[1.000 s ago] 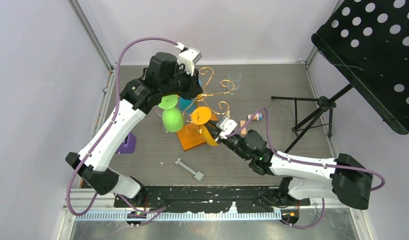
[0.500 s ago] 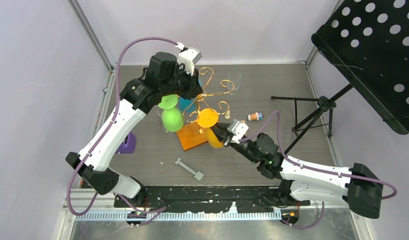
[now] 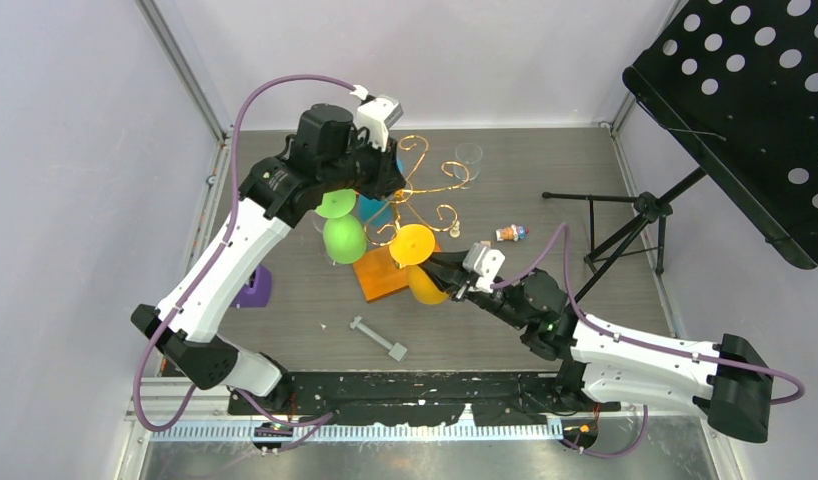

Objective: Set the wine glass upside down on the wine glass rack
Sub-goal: Turn the wine glass upside down at the wine rack.

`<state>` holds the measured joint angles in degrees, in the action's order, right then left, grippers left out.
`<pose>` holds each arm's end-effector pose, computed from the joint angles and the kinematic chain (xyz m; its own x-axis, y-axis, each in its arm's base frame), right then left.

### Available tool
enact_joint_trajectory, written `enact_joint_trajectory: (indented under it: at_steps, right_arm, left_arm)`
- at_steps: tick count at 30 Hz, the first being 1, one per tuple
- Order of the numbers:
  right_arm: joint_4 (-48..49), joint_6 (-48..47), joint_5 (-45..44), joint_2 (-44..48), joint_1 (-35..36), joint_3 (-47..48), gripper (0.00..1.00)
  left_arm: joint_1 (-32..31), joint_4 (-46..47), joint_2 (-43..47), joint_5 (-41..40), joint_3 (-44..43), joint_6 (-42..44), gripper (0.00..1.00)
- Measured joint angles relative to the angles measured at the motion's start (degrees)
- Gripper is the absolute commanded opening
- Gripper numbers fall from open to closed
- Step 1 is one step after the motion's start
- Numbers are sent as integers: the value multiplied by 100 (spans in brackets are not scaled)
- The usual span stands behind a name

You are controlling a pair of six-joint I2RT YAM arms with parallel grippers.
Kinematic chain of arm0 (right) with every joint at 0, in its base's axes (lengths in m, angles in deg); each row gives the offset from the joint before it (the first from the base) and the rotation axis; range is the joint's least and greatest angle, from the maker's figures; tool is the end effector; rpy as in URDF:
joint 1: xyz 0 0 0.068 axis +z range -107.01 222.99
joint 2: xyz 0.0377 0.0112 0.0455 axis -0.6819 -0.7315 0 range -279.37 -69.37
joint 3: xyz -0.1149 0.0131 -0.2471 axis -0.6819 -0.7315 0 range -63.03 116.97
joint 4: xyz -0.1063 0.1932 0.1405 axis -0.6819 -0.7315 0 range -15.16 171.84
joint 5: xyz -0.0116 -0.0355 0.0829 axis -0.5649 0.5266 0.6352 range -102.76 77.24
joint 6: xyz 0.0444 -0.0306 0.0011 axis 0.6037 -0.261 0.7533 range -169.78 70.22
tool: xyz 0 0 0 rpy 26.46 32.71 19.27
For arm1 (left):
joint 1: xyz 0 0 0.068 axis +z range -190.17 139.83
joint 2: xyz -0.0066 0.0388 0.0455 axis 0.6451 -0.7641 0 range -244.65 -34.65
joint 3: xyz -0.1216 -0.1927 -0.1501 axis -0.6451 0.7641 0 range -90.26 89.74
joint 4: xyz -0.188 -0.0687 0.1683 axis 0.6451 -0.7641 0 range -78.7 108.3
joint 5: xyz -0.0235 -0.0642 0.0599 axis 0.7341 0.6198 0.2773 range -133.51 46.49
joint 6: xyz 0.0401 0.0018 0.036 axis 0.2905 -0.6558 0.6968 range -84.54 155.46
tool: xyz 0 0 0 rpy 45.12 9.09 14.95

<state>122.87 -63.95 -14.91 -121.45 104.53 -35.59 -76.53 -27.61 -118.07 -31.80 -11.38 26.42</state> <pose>0.1014 0.1845 0.3050 0.3413 0.1162 -0.9328 -0.8022 0.5532 -0.2246 0.2380 -0.1842 0.4560 -0.4898 0.1693 -0.8552 0.6557 0.7180 -0.2333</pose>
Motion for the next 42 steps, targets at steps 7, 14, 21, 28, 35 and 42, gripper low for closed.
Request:
enact_joint_trajectory:
  at_steps: [7, 14, 21, 28, 35, 42]
  right_arm:
    - [-442, 52, 632, 90, 2, 278, 5]
    - [-485, 219, 743, 439, 24, 278, 5]
    - [-81, 278, 389, 7, 24, 551, 5]
    - [-31, 358, -85, -741, 24, 898, 6]
    - [-20, 385, -452, -1204, 15, 1139, 6]
    - [48, 380, -391, -1495, 15, 1397, 5]
  left_arm:
    - [0, 2, -7, 17, -2, -2, 17]
    - [0, 2, -11, 35, -2, -2, 16]
    - [4, 0, -22, 37, -13, -4, 16]
    - [7, -7, -22, 42, -17, -7, 16]
    - [11, -17, -22, 81, -22, -9, 14]
    - [13, -17, -24, 101, -22, -44, 14]
